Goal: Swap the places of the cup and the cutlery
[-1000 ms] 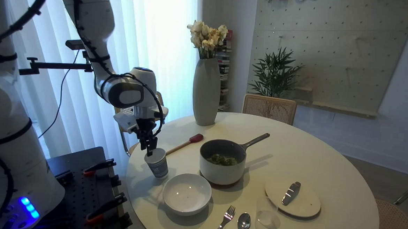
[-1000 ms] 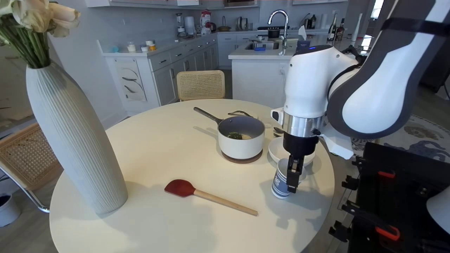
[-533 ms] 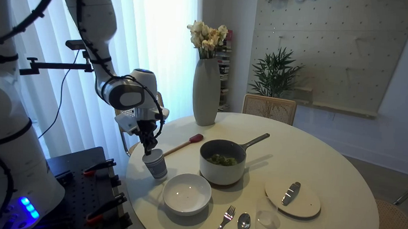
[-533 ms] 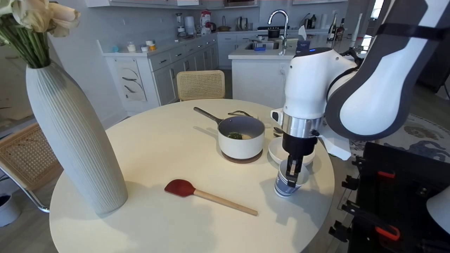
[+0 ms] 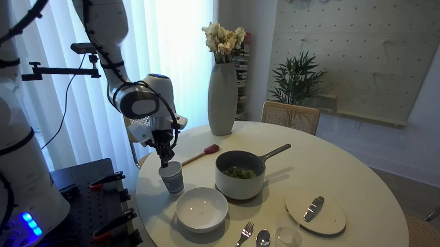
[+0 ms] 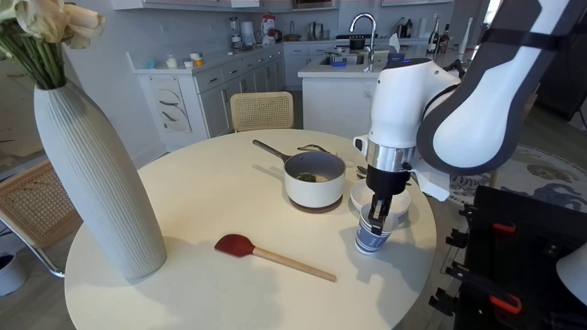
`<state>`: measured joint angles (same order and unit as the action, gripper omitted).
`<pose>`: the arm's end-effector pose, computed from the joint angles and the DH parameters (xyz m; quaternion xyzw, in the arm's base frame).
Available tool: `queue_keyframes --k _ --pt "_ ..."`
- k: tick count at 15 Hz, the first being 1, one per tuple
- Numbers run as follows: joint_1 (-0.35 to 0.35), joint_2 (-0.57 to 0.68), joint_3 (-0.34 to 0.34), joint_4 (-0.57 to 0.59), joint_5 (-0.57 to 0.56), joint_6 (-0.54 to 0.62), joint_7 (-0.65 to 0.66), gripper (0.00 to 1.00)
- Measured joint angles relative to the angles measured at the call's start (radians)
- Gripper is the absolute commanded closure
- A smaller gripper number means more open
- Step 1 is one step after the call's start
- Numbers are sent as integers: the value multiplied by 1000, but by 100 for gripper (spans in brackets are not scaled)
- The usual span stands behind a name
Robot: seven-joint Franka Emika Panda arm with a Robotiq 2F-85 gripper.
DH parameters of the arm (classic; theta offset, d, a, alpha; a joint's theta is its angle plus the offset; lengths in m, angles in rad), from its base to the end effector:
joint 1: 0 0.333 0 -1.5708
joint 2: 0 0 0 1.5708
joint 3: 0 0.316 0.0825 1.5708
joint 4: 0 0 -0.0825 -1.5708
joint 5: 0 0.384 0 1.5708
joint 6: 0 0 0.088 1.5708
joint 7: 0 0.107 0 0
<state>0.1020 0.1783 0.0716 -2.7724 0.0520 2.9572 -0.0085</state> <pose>0.3744 0.0639 0.1617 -0.9978 -0.0649 -0.0024 0.0114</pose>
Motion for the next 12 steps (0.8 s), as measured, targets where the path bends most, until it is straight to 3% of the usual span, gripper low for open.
queue_keyframes --k 8,12 --pt "-57 -43 4 49 32 -14 -5 99" --pt "-67 -64 24 135 91 -108 -10 99"
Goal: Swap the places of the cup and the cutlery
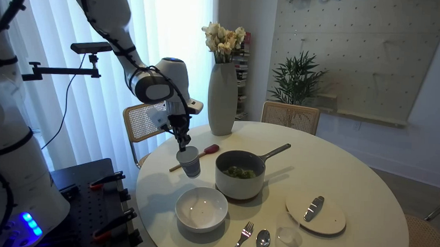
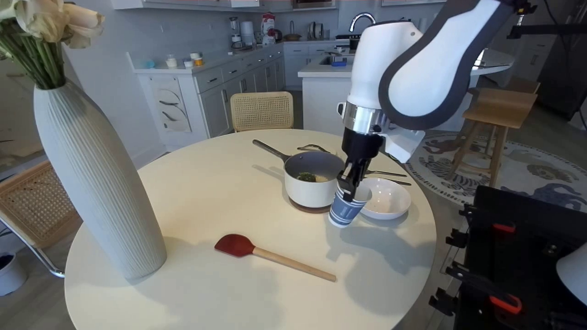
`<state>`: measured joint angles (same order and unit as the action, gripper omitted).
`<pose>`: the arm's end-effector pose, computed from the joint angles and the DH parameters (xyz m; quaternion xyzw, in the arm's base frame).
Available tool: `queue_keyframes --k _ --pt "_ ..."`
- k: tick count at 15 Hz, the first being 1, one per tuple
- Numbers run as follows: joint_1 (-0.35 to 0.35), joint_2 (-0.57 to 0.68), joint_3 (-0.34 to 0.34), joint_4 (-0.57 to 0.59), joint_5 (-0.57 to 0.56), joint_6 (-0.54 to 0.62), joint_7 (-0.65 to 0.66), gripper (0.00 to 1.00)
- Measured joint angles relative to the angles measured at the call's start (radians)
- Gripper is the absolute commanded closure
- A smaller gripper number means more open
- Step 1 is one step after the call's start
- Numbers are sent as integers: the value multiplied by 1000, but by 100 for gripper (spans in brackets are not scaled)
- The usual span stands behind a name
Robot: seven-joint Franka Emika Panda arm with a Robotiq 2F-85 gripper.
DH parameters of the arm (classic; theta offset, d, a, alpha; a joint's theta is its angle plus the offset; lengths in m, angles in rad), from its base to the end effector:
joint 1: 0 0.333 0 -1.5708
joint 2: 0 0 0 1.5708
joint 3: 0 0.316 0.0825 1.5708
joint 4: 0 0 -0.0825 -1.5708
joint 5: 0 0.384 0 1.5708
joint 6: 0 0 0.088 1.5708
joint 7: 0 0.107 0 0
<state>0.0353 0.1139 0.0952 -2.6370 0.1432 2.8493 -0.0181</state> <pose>0.4352 0.0504 0.2160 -0.9984 -0.0062 -0.0472 0.0320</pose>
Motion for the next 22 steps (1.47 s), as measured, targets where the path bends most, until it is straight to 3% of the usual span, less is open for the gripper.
queue_keyframes --k 7,14,22 --pt "30 46 19 162 16 -139 23 99" --pt "56 221 19 387 5 -266 50 99" --pt "77 384 -12 607 -83 -400 68 99"
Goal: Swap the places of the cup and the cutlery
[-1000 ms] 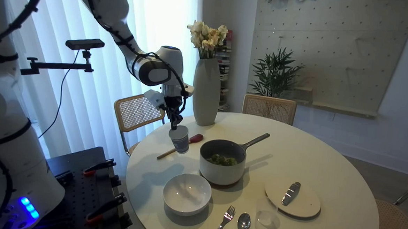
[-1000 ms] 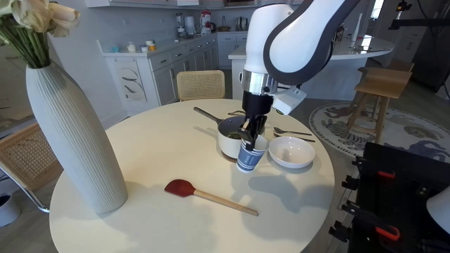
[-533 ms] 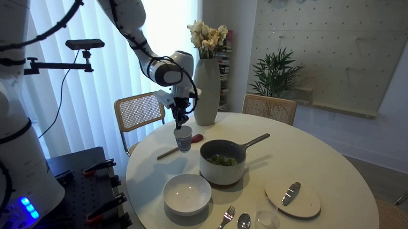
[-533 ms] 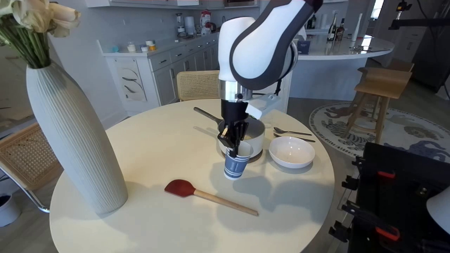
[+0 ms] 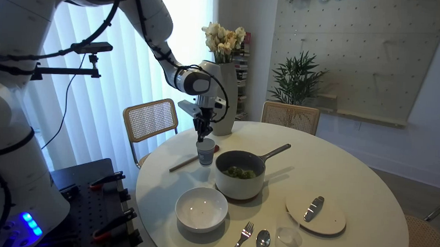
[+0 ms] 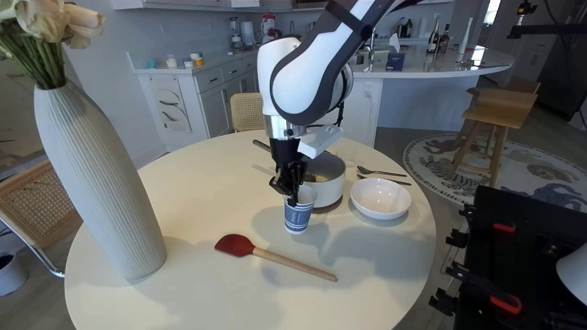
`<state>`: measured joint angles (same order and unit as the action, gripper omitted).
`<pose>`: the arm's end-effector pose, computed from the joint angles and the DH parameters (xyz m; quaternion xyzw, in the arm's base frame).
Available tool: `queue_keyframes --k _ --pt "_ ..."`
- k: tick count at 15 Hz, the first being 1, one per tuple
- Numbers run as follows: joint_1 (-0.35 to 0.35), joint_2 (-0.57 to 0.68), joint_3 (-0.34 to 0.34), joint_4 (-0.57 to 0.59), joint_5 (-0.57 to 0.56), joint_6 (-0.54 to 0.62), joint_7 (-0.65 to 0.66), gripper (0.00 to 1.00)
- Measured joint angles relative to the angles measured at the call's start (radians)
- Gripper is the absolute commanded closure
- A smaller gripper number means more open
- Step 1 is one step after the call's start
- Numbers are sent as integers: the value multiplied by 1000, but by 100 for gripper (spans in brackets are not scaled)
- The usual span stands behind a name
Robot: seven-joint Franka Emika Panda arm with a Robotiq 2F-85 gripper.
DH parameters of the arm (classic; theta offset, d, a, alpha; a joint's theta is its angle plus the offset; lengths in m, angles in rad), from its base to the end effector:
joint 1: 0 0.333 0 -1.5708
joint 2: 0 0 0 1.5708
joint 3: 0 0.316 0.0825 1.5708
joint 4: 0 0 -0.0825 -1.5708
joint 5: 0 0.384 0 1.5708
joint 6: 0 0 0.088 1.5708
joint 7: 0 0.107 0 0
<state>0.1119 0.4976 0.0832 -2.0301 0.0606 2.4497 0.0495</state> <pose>0.5804 0.1144 0.1924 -0.9975 -0.0444 0.0429 0.0334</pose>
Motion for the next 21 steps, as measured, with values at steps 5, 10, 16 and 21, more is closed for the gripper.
queue_keyframes --k 5,10,16,21 --pt "17 67 -15 68 -36 -29 6 99" --pt "38 109 -27 107 -57 -42 36 71" --pt "45 122 -29 129 -57 -52 37 27" --pt "44 120 -33 153 -57 -73 37 0"
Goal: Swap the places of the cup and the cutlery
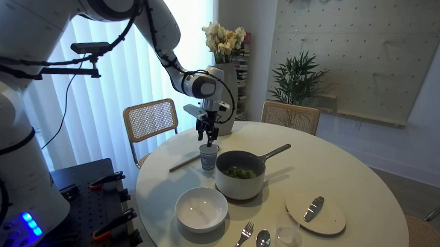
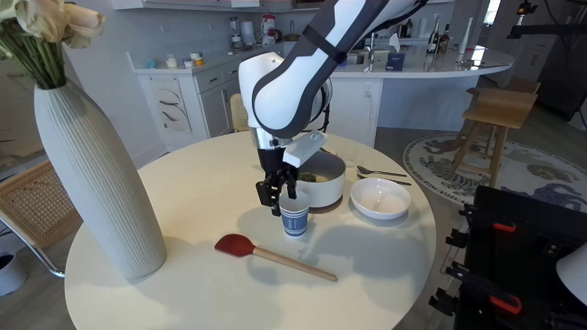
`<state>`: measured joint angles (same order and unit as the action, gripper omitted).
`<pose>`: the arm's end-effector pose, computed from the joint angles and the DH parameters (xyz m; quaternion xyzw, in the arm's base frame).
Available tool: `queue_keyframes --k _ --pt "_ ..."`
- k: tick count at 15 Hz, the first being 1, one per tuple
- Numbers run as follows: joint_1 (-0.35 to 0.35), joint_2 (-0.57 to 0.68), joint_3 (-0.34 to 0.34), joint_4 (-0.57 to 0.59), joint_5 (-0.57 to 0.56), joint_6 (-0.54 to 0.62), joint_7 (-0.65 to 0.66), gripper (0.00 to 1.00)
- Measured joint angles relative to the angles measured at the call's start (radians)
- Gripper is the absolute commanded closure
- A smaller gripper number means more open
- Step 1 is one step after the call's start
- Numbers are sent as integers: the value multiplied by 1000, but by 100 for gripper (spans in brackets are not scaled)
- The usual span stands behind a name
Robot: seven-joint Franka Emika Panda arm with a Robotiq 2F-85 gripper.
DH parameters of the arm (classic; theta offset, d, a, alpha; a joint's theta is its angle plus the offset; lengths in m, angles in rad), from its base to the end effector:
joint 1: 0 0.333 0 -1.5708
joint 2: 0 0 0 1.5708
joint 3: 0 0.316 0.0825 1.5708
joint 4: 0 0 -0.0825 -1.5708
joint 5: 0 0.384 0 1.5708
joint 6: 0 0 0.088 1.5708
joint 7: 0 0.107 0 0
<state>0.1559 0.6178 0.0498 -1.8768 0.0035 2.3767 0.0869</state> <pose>0.6096 0.1262 0.1700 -0.9967 -0.0542 0.0602 0.0071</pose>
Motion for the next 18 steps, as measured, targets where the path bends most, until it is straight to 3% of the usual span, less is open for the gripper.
queue_keyframes --k 7,11,18 --pt "-16 -108 -4 56 0 -166 0 0" --pt "-29 -208 -42 46 -9 -223 1 0" --pt "-137 -343 -106 -65 -62 -248 -43 0"
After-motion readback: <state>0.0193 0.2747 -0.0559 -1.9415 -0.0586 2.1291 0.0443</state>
